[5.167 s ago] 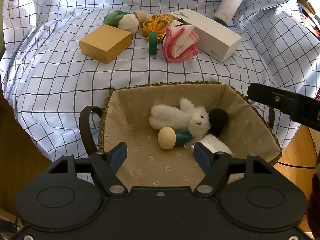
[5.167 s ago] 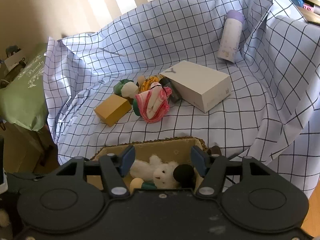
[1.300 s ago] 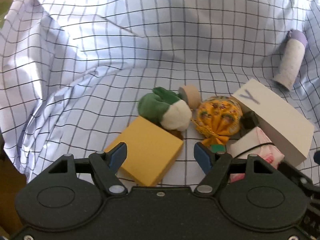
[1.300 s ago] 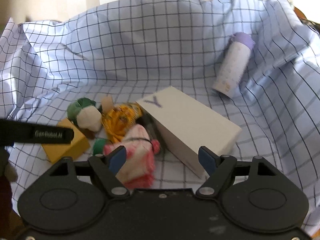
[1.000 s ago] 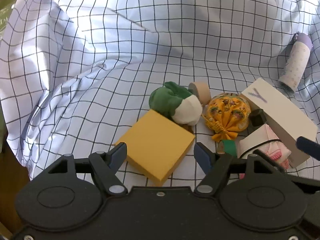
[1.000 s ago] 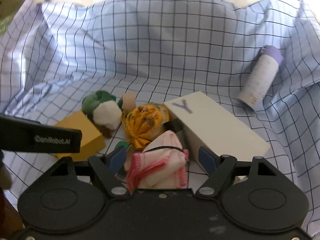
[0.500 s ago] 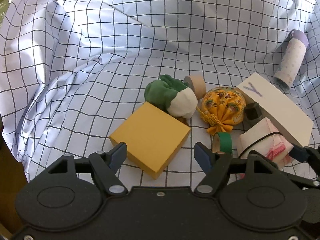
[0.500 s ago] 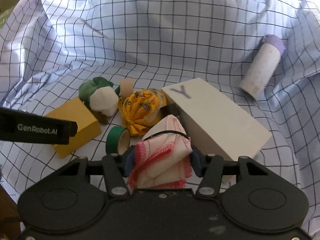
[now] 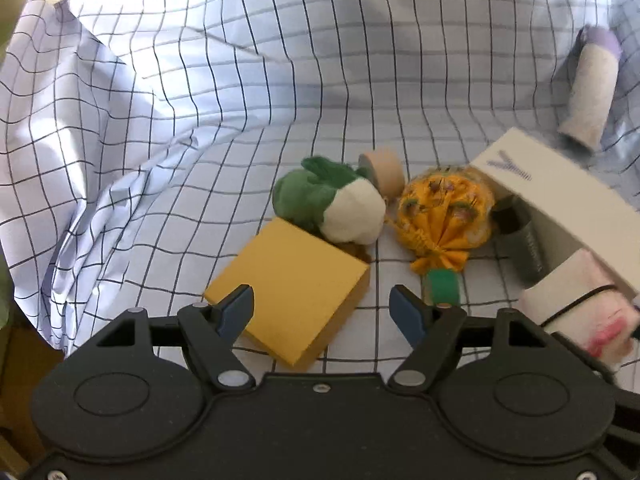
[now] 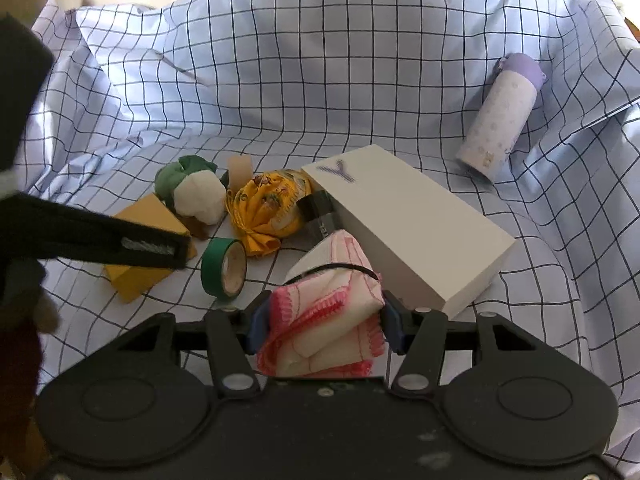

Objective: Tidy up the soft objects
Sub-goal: 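Grasp the green tape roll with the left gripper while the right gripper holds the cloth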

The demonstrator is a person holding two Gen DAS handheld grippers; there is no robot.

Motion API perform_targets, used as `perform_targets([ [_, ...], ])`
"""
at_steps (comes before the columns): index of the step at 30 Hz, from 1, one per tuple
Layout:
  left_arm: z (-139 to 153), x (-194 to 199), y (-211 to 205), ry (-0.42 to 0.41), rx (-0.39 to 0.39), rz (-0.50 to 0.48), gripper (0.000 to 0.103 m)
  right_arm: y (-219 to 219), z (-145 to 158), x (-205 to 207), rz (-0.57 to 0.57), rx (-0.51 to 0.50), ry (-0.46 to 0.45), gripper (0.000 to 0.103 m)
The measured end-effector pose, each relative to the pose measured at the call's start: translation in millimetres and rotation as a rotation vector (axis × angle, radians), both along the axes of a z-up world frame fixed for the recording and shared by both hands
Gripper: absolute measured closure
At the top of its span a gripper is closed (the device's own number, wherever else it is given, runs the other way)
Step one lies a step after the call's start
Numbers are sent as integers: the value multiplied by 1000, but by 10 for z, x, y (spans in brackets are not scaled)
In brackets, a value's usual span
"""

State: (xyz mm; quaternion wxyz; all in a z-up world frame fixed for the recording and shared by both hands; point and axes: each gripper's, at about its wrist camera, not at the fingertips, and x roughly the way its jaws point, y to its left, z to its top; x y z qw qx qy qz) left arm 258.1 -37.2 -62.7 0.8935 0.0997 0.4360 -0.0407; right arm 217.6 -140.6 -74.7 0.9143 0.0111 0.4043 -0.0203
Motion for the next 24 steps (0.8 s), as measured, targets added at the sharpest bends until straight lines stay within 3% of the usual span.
perform_targets([
  [8,-87,4,-227,56,-73,-123,32,-175,101,-115,-57,45,-17,48],
  [16,-31,-1,-165,72,-136,-124,32,-385,176,-220,-113,95,-26,47],
  [24,-113,-60,-318,111,-161,-203,32,-396,189,-292,-122,106,-26,47],
])
